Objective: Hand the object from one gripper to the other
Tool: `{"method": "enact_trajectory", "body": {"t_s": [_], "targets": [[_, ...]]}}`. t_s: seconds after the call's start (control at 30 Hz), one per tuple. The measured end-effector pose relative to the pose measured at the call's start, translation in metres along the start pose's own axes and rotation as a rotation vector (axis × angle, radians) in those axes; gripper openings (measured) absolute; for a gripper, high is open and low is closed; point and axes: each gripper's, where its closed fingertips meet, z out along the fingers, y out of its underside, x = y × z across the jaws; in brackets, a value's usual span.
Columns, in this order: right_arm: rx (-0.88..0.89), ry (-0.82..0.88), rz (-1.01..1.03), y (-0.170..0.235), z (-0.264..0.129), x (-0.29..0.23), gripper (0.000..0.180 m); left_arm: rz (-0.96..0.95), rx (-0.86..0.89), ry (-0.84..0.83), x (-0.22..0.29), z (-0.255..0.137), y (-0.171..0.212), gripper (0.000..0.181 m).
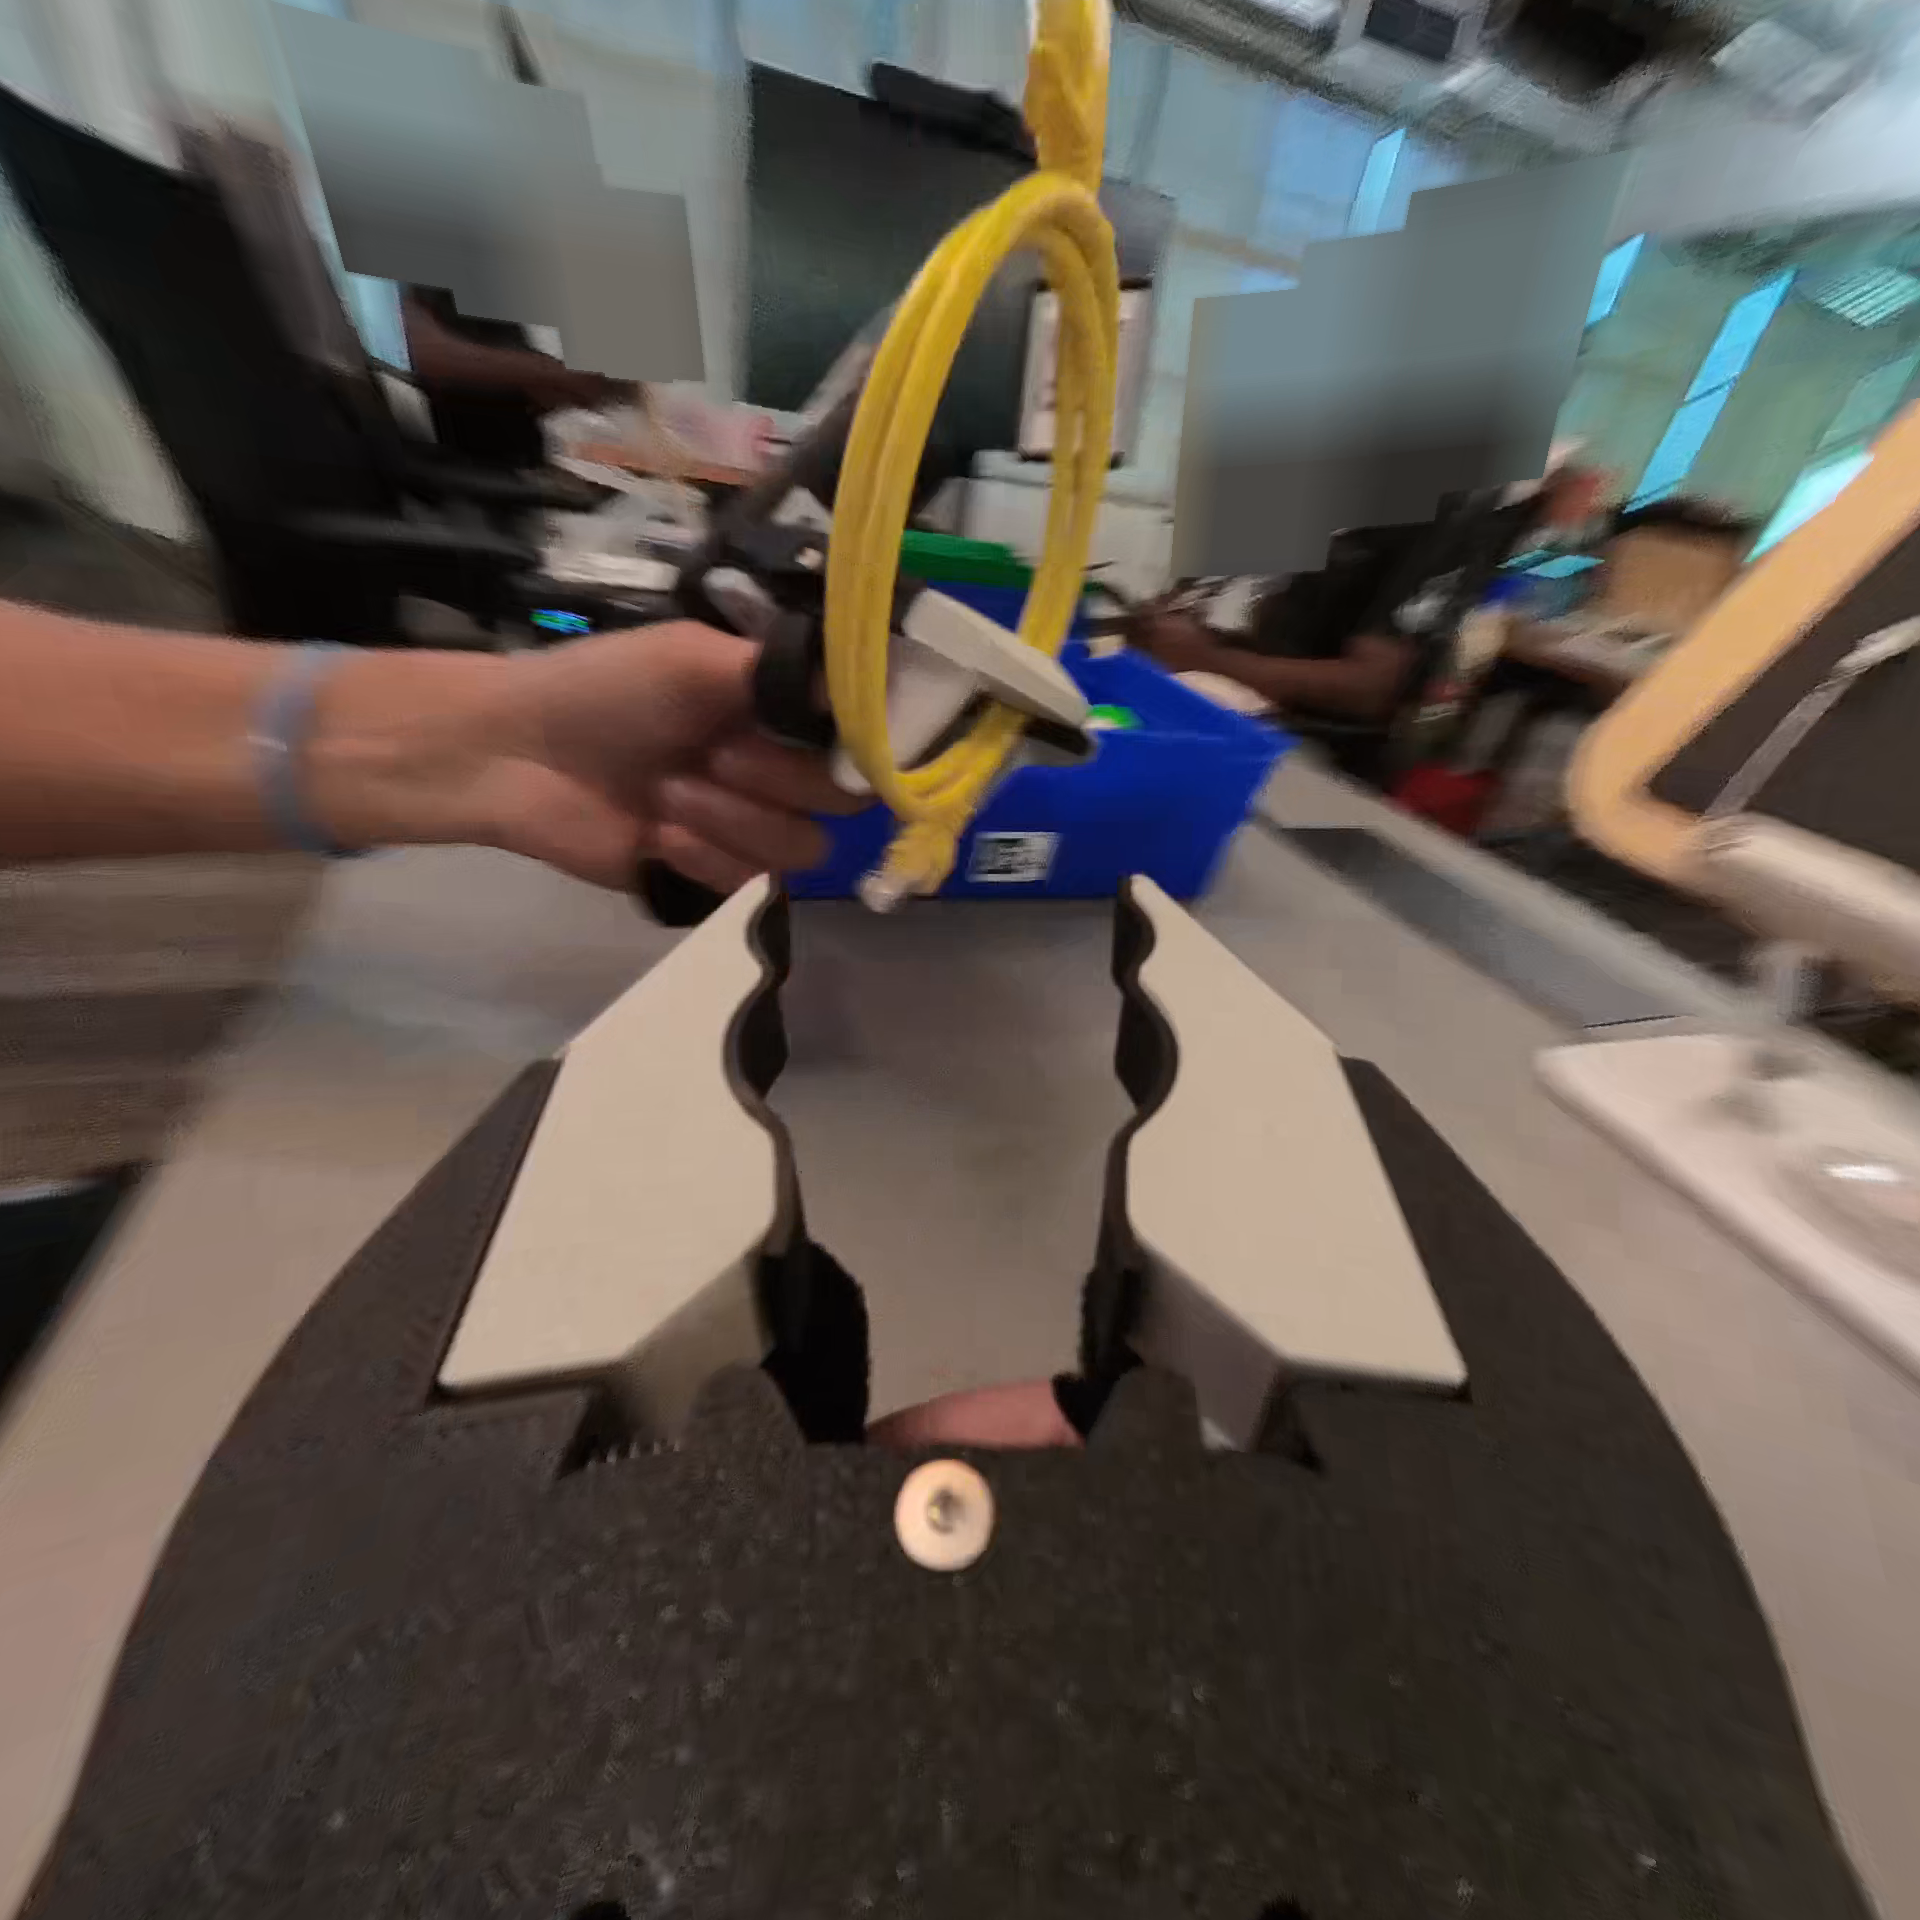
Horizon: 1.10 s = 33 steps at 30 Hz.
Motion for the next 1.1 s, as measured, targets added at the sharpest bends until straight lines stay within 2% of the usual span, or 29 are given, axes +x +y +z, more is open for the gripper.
{"method": "enact_trajectory", "body": {"t_s": [0.07, 0.23, 0.3, 0.4, 0.53, 0.6, 0.63, 0.7, 0.73, 0.83, 0.97, 1.1], "targets": [[0.084, 0.180, -0.081, -0.007, 0.007, 0.006, 0.062, -0.059, 0.041, 0.030, 0.002, -0.001, -0.005, 0.008], [0.248, 0.343, 0.003, -0.027, 0.036, -0.015, 0.058, -0.131, 0.103, 0.041, 0.005, 0.006, -0.007, 0.008], [0.267, 0.462, 0.048, -0.029, 0.037, -0.003, 0.043, -0.139, 0.119, 0.035, 0.007, 0.008, -0.007, 0.008], [0.300, 0.459, 0.148, -0.029, 0.040, 0.000, 0.011, -0.150, 0.138, 0.019, 0.008, 0.009, -0.007, 0.008], [0.308, 0.478, 0.143, -0.031, 0.034, 0.004, 0.009, -0.098, 0.125, -0.009, 0.010, 0.011, -0.005, 0.008], [0.306, 0.456, 0.142, -0.033, 0.031, 0.006, 0.009, -0.056, 0.102, -0.032, 0.011, 0.011, -0.004, 0.011], [0.302, 0.451, 0.129, -0.034, 0.029, 0.007, 0.009, -0.026, 0.081, -0.047, 0.012, 0.010, -0.002, 0.021], [0.303, 0.460, 0.112, -0.038, 0.022, 0.014, 0.008, 0.012, 0.031, -0.132, 0.011, 0.002, 0.004, 0.057], [0.305, 0.461, 0.110, -0.040, 0.017, 0.019, 0.008, 0.030, 0.036, -0.169, 0.012, -0.007, 0.007, 0.068], [0.308, 0.458, 0.082, -0.047, 0.003, 0.029, 0.008, 0.159, 0.068, -0.314, 0.026, -0.042, 0.026, 0.066], [0.296, 0.469, 0.059, -0.049, -0.014, 0.041, 0.007, 0.472, 0.046, -0.568, 0.036, -0.078, 0.067, 0.056], [0.282, 0.521, 0.030, -0.059, -0.036, 0.061, 0.005, 0.618, 0.007, -0.602, 0.042, -0.078, 0.070, 0.053]]}}
